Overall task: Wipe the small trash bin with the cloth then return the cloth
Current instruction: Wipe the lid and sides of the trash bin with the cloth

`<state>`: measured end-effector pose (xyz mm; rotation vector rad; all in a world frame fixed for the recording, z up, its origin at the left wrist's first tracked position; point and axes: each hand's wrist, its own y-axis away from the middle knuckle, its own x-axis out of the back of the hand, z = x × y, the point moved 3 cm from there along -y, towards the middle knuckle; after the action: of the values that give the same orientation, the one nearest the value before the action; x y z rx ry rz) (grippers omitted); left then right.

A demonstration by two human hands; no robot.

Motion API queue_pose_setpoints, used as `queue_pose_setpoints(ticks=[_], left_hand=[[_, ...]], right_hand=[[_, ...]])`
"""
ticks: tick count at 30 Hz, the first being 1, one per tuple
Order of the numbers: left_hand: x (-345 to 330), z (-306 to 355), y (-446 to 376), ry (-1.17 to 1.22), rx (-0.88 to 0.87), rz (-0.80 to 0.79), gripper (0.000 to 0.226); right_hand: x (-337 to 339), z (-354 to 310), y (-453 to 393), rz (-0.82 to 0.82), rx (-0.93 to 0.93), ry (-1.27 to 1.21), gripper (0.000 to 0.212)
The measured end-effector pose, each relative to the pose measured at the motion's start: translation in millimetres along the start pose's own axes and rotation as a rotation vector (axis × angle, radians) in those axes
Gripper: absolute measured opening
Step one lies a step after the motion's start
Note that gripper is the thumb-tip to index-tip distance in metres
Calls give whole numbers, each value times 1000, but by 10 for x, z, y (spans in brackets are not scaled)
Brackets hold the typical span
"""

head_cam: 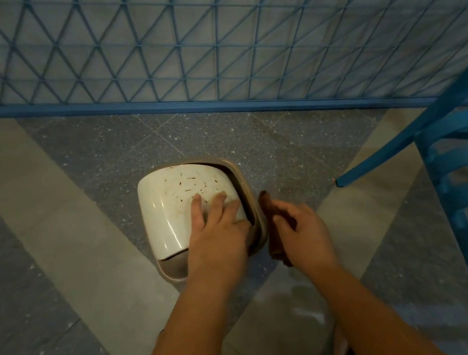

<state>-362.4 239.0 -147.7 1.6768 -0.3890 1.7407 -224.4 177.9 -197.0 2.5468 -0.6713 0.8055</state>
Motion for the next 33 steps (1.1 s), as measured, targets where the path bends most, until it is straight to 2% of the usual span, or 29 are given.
queue_pose_setpoints(ticks=[3,6,10,14,18,23,29,33], left_hand=[[20,-76,81,-31,30,-37,35],[11,-138,188,-40,142,-62,38],[-64,-193,296,53,241,-59,19],[-114,-214,266,88,232,-64,13],[-145,-229,222,103,231,-50,14],[-121,-223,209,118,239,-92,15],[-124,-251,190,106,224,-127,14],[-126,-281,190,102,201,-137,14]], right_hand=[[-47,92,132,-23,24,50,34],[-119,98,232,-25,21,55,37],[-339,-46,430,-127,152,111,36],[-461,-67,455,-130,148,94,32],[-435,-89,143,-93,152,184,31],[-425,-155,-124,-4,56,196,32],[-505,24,452,-24,96,37,25],[-432,23,133,-35,157,109,26]])
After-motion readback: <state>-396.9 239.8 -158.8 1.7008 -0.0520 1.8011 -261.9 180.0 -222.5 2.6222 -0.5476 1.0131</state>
